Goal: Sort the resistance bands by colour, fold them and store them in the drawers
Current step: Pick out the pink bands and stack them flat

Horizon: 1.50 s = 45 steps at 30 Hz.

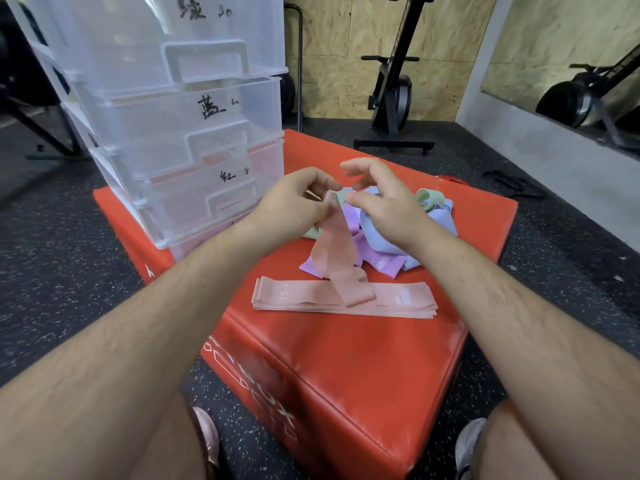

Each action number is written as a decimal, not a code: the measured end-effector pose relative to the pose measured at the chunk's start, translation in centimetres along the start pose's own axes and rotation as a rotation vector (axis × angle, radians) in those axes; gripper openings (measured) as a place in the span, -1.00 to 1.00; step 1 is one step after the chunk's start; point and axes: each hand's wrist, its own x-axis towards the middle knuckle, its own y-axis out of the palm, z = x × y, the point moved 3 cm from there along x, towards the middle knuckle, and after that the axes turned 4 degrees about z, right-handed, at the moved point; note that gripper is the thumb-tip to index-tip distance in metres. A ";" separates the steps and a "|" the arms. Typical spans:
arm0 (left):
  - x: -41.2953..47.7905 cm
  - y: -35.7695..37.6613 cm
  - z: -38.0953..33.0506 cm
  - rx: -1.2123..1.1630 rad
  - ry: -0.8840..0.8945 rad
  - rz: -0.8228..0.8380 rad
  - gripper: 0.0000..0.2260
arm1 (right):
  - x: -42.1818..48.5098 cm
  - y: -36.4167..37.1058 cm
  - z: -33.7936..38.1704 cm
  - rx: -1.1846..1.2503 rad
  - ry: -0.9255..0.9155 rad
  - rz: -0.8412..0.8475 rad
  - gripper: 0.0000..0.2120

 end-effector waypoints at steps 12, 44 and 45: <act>-2.1 -3.3 1.2 0.052 0.021 -0.073 -0.82 | 1.5 3.6 -1.8 -0.022 0.094 0.212 -0.87; -5.2 -2.6 10.6 0.063 -0.297 -0.047 -0.77 | -8.7 -6.7 -10.5 -0.254 0.595 0.344 -0.59; -5.3 -2.5 11.0 0.156 -0.295 -0.038 -0.81 | -8.9 -6.6 -10.8 -0.280 0.587 0.336 -0.60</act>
